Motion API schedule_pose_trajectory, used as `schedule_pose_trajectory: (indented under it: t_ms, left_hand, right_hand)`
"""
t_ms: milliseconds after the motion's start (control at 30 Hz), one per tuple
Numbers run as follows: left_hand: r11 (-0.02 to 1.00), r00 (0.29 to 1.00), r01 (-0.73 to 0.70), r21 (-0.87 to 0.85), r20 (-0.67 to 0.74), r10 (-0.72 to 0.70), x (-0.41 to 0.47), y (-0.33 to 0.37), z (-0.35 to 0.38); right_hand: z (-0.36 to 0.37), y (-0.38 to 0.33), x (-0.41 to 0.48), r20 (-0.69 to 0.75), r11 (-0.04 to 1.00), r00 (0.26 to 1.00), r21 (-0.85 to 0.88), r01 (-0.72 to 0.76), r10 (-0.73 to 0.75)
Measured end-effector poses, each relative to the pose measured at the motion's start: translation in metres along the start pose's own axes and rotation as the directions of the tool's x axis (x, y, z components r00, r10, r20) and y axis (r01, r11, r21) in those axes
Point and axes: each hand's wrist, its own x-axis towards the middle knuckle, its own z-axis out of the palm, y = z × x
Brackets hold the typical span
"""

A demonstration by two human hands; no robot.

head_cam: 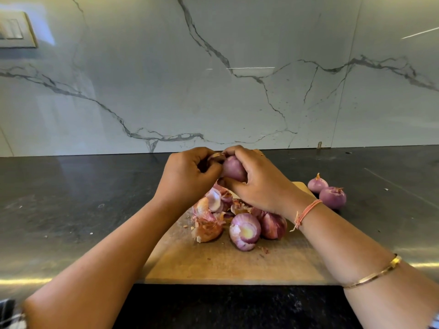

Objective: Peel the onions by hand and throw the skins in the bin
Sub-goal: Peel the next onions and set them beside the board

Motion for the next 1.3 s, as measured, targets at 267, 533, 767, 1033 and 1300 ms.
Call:
schedule_pose_trajectory:
  t_ms: [267, 533, 767, 1033, 1300]
  left_hand:
    - [0.993, 0.992, 0.118, 0.027, 0.037, -0.119, 0.002, -0.005, 0.000]
    - [0.988, 0.969, 0.122, 0.100, 0.206, -0.140, 0.001, -0.002, -0.003]
    - [0.998, 0.991, 0.058, 0.009, 0.120, -0.058, 0.001, 0.001, -0.001]
    - [0.940, 0.965, 0.187, -0.286, 0.230, -0.122, -0.004, 0.011, 0.003]
    - [0.790, 0.942, 0.333, -0.515, 0.228, -0.248, 0.000, 0.010, 0.001]
  right_hand:
    - [-0.006, -0.002, -0.001, -0.023, 0.991, 0.996, 0.100, -0.084, 0.087]
    - [-0.008, -0.002, 0.003, -0.060, 0.854, 0.958, 0.470, -0.222, 0.282]
    - [-0.008, -0.002, 0.001, -0.066, 0.915, 0.963, 0.333, -0.227, 0.263]
    - [-0.006, -0.002, 0.000, -0.039, 0.995, 0.996, 0.050, -0.083, 0.085]
    - [-0.007, -0.005, -0.001, -0.041, 0.991, 0.999, 0.129, -0.018, 0.024]
